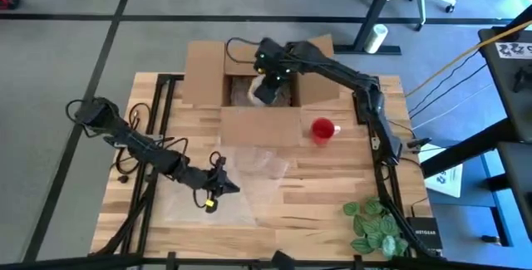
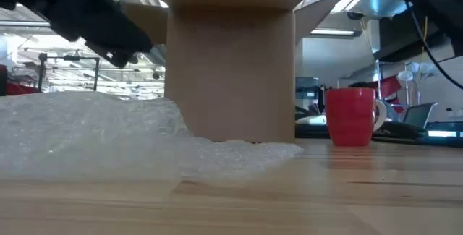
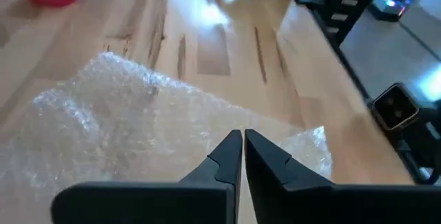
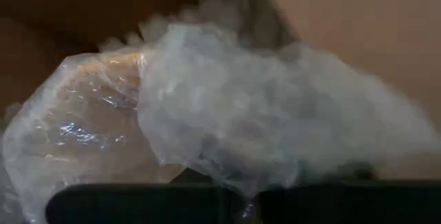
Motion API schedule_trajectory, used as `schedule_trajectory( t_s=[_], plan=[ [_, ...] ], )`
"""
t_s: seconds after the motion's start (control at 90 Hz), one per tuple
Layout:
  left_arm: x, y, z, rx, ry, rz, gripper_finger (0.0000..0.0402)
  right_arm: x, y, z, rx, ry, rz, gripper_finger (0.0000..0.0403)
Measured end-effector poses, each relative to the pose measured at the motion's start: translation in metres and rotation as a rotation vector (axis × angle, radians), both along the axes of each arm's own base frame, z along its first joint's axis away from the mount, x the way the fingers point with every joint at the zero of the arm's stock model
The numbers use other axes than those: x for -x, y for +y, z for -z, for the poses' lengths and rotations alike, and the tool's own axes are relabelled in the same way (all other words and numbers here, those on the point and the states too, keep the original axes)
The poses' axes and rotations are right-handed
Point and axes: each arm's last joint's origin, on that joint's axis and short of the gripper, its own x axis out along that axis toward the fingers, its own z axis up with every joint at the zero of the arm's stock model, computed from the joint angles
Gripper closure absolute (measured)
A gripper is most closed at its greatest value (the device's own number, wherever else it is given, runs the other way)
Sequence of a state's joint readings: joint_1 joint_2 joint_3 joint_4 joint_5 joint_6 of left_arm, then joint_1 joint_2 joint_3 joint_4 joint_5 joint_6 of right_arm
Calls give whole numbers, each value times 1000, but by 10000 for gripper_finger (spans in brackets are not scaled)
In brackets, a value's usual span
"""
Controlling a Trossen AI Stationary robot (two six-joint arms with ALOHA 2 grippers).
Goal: Wrap mug
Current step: Put the wrapped yellow mug into the box
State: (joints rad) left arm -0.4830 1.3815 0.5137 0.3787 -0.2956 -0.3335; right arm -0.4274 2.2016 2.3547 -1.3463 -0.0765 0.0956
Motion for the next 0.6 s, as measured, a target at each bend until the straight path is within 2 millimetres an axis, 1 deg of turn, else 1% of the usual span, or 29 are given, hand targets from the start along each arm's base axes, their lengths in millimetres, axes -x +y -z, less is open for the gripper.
schedule_trajectory(
  t_s=[0.089, 0.178, 0.222, 0.278, 0.389, 0.456, 0.6],
  plan=[
    [0, 2, 1, -1, 15, -5, 402, -1, -12, 25, -38, 104, 17, 389],
    [0, 3, 3, -7, 30, -7, 402, -1, -20, 41, -70, 164, 21, 389],
    [0, 3, 3, -8, 36, -7, 402, 0, -22, 42, -78, 171, 20, 388],
    [0, 4, 3, -8, 39, -8, 402, 0, -23, 42, -85, 162, 12, 376],
    [1, 4, 4, -8, 45, -10, 402, -5, -23, 40, -75, 96, -15, 336],
    [1, 4, 4, -3, 48, -13, 402, -8, -20, 37, -79, 68, -28, 311],
    [1, 3, 4, 7, 50, -11, 402, -8, -18, 35, -140, 30, -53, 265]
  ],
)
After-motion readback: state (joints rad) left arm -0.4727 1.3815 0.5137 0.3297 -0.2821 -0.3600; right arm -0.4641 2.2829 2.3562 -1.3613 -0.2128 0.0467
